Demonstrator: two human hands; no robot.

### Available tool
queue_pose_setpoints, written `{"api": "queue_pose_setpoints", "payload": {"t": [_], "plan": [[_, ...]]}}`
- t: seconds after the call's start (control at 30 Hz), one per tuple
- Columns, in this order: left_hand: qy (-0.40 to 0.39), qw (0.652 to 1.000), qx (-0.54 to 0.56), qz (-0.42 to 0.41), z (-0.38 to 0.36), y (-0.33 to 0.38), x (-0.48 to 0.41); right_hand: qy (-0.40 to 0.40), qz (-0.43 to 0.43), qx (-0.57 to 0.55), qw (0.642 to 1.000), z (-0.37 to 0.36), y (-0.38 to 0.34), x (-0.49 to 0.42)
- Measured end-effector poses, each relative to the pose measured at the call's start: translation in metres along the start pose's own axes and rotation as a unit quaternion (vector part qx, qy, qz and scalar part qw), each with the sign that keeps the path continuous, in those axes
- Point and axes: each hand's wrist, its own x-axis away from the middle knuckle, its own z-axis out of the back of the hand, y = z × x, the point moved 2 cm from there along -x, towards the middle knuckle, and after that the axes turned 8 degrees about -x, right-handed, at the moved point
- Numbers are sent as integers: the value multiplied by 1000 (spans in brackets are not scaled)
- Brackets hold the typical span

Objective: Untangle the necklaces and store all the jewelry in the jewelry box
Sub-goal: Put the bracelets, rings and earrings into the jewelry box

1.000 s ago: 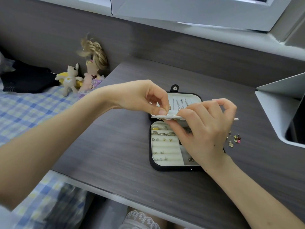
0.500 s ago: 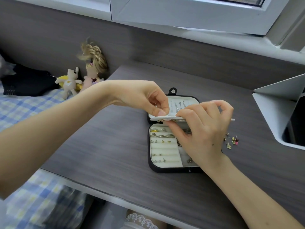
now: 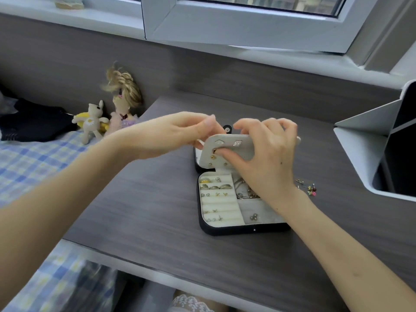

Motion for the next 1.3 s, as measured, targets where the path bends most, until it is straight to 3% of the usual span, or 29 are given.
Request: {"api": "queue_pose_setpoints", "payload": {"t": [0.17, 0.37, 0.5, 0.6, 0.77, 1.03, 1.17, 1.3], "plan": [[90, 996, 16, -5, -8, -5, 2, -65, -34, -72, 995, 13, 8, -12], [192, 981, 33, 1, -9, -13, -5, -27, 6, -20, 999, 57, 25, 2], [237, 970, 45, 21, -10, -16, -10, -198, 8, -14, 980, 53, 34, 22], [256, 964, 62, 36, -11, -18, -13, -293, 7, 14, 956, 41, 40, 30], [278, 956, 81, 50, -14, -25, -16, -345, -22, -7, 938, 34, 42, 29], [305, 944, 108, 62, -19, -31, -20, -472, -36, -6, 881, 20, 31, 23], [298, 946, 108, 69, -18, -32, -22, -509, -37, 3, 860, 13, 25, 17], [294, 948, 87, 81, -15, -32, -26, -493, -63, -32, 867, 21, 21, 9]]}}
